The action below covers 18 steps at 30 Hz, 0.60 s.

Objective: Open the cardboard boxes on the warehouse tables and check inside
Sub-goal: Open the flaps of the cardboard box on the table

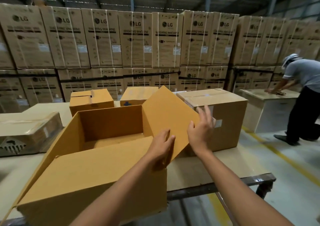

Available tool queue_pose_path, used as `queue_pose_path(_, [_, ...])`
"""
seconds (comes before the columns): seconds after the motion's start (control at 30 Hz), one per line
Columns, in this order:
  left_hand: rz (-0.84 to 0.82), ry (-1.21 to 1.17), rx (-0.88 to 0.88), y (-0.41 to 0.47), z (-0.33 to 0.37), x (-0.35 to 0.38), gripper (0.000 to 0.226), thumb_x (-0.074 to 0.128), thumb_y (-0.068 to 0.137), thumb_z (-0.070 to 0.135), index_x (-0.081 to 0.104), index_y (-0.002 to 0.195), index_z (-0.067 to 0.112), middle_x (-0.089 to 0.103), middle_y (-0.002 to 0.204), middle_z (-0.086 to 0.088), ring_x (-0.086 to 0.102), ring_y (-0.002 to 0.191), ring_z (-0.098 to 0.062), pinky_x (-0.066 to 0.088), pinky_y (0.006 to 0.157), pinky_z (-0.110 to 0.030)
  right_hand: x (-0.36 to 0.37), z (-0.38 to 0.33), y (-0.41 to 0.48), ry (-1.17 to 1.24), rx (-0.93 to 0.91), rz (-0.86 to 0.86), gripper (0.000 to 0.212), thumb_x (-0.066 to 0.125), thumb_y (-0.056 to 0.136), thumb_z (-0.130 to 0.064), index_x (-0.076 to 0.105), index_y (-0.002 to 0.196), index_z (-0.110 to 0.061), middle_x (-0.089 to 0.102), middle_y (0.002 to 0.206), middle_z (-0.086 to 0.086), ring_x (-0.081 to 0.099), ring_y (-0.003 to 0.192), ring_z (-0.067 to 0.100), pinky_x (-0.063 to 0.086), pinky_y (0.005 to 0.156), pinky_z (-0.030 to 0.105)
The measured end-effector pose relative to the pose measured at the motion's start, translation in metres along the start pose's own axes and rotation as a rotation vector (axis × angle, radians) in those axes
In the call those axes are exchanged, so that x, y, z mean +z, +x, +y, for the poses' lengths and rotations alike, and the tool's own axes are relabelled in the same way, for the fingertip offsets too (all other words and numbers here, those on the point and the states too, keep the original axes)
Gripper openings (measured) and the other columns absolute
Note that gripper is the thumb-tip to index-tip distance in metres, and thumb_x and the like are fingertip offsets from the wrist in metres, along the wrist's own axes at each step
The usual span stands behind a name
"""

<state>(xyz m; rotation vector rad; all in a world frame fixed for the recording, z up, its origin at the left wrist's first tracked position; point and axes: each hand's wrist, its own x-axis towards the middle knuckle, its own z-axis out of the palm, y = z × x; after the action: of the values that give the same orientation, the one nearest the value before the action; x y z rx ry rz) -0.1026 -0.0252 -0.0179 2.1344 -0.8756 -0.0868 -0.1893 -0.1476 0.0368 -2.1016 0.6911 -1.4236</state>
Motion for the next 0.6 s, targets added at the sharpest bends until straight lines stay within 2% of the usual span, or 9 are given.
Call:
queue_pose_path(0.03, [0.039, 0.073, -0.032, 0.003, -0.004, 0.008, 0.059, 0.038, 0.104, 0.052, 0.037, 0.151, 0.018, 0.042, 0.154, -0.005, 0.04, 0.14, -0.023, 0.032, 0.116, -0.039, -0.003, 0.012, 0.004, -0.057, 0.003, -0.021, 0.04, 0.067, 0.085, -0.004, 0.066, 0.124, -0.013, 0.055, 0.14, 0.007, 0.048, 0.124, 0.029, 0.043, 0.098, 0.031])
queue_pose_path(0.13, [0.02, 0.209, -0.136, 0.013, -0.013, 0.021, 0.066, 0.032, 0.099, 0.064, 0.033, 0.153, 0.024, 0.032, 0.16, -0.006, 0.035, 0.143, -0.028, 0.03, 0.118, -0.048, -0.008, 0.048, 0.012, -0.171, 0.097, -0.159, 0.016, 0.068, 0.088, -0.018, 0.073, 0.103, -0.016, 0.063, 0.117, 0.001, 0.052, 0.106, 0.024, 0.04, 0.079, 0.027])
queue_pose_path(0.2, [-0.035, 0.274, -0.149, 0.017, -0.015, 0.026, 0.068, 0.034, 0.098, 0.065, 0.032, 0.153, 0.025, 0.023, 0.164, -0.007, 0.029, 0.146, -0.033, 0.028, 0.118, -0.052, -0.008, 0.072, 0.014, -0.303, 0.179, -0.265, 0.011, 0.067, 0.089, -0.027, 0.074, 0.095, -0.021, 0.062, 0.11, 0.0, 0.054, 0.101, 0.024, 0.042, 0.076, 0.028])
queue_pose_path(0.3, [-0.1, 0.391, -0.155, 0.02, -0.021, 0.032, 0.065, 0.04, 0.097, 0.061, 0.038, 0.15, 0.024, 0.02, 0.164, -0.008, 0.027, 0.147, -0.036, 0.028, 0.118, -0.052, 0.0, 0.105, 0.0, -0.483, 0.286, -0.509, 0.012, 0.064, 0.086, -0.034, 0.068, 0.078, -0.026, 0.064, 0.094, -0.003, 0.06, 0.089, 0.024, 0.052, 0.081, 0.036])
queue_pose_path(0.37, [-0.178, 0.444, -0.187, 0.023, -0.029, 0.036, 0.061, 0.043, 0.097, 0.059, 0.044, 0.146, 0.023, 0.018, 0.165, -0.008, 0.026, 0.147, -0.038, 0.028, 0.118, -0.051, 0.011, 0.123, -0.019, -0.515, 0.309, -0.74, 0.009, 0.061, 0.086, -0.03, 0.068, 0.082, -0.026, 0.067, 0.089, -0.003, 0.062, 0.085, 0.021, 0.055, 0.081, 0.04])
queue_pose_path(0.47, [-0.214, 0.408, -0.208, 0.028, -0.031, 0.039, 0.059, 0.04, 0.099, 0.061, 0.043, 0.149, 0.029, 0.012, 0.167, -0.003, 0.02, 0.15, -0.037, 0.024, 0.121, -0.051, 0.029, 0.13, -0.048, -0.413, 0.186, -1.073, 0.021, 0.057, 0.089, -0.024, 0.068, 0.107, -0.026, 0.068, 0.106, -0.001, 0.065, 0.097, 0.022, 0.056, 0.08, 0.033])
queue_pose_path(0.53, [-0.199, 0.319, -0.204, 0.027, -0.026, 0.036, 0.065, 0.035, 0.1, 0.061, 0.026, 0.157, 0.031, -0.004, 0.168, -0.002, 0.011, 0.153, -0.033, 0.018, 0.123, -0.051, 0.039, 0.121, -0.06, -0.366, 0.095, -1.178, 0.023, 0.056, 0.087, -0.02, 0.067, 0.107, -0.022, 0.068, 0.106, 0.003, 0.065, 0.099, 0.025, 0.054, 0.08, 0.033])
queue_pose_path(0.6, [-0.173, 0.212, -0.219, 0.023, -0.024, 0.031, 0.07, 0.031, 0.101, 0.06, 0.012, 0.16, 0.028, -0.012, 0.167, -0.002, 0.006, 0.154, -0.027, 0.015, 0.123, -0.046, 0.048, 0.109, -0.064, -0.295, 0.09, -1.15, 0.018, 0.054, 0.091, -0.018, 0.066, 0.104, -0.02, 0.067, 0.104, 0.003, 0.064, 0.096, 0.023, 0.052, 0.078, 0.032])
